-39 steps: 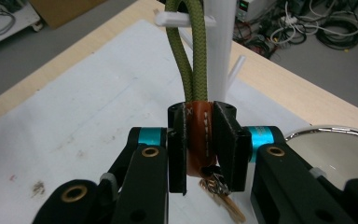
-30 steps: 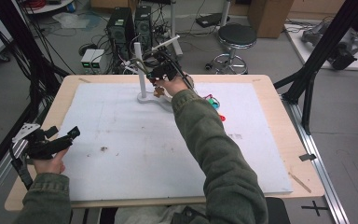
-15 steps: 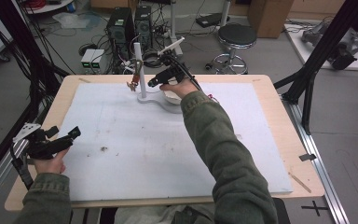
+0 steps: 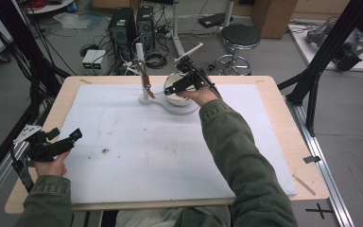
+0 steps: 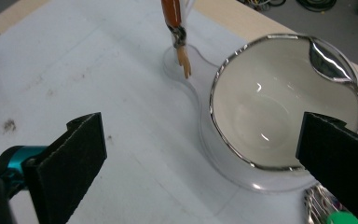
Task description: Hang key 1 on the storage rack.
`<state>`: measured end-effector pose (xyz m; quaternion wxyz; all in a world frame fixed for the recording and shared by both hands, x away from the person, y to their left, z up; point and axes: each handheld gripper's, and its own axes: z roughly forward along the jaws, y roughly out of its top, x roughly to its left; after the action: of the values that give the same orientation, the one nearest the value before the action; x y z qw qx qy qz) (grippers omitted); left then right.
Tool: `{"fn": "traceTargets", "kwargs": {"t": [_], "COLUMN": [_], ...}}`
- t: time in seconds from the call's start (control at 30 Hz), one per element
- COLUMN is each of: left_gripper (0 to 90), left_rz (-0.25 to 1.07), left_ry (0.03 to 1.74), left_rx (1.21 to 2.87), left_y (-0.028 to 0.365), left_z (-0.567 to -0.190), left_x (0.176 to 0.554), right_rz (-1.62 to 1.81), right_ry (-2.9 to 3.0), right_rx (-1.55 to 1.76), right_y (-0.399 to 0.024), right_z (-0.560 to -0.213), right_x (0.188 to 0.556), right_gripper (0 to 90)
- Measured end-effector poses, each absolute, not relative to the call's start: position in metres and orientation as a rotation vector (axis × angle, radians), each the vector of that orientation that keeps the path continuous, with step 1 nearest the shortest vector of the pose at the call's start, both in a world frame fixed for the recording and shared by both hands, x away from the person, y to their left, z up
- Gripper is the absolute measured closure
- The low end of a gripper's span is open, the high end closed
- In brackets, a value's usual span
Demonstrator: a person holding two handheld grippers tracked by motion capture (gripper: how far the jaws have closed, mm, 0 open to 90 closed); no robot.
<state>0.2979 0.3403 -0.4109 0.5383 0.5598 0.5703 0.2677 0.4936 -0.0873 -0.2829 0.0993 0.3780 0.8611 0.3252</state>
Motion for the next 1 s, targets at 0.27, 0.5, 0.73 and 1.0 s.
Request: {"fn": "traceTargets", "kwargs": {"t": [0.27,0.5,0.73,1.0], "left_gripper": [2.0,2.0,2.0,2.0], "left_rz": [0.635,0.634,0.635,0.637], "left_ry": [1.356,1.358,1.361,1.362], "left_rx": [1.332,1.33,1.327,1.326], "left_y": [0.34,0.34,0.34,0.34], "left_z": [-0.411,-0.411,-0.411,-0.411], "left_x": [0.298,0.297,0.297,0.297], "right_rz": [0.934,0.915,0.947,0.937], "right_ry": [2.519,2.521,2.488,2.455], "right_rx": [1.078,1.103,1.151,1.153], "right_y": [-0.101,-0.117,-0.138,-0.157], "right_z": [-0.276,-0.284,-0.287,-0.289], "right_x": [0.481,0.475,0.473,0.472], "right_gripper": [0.9,0.8,0.9,0.9]}}
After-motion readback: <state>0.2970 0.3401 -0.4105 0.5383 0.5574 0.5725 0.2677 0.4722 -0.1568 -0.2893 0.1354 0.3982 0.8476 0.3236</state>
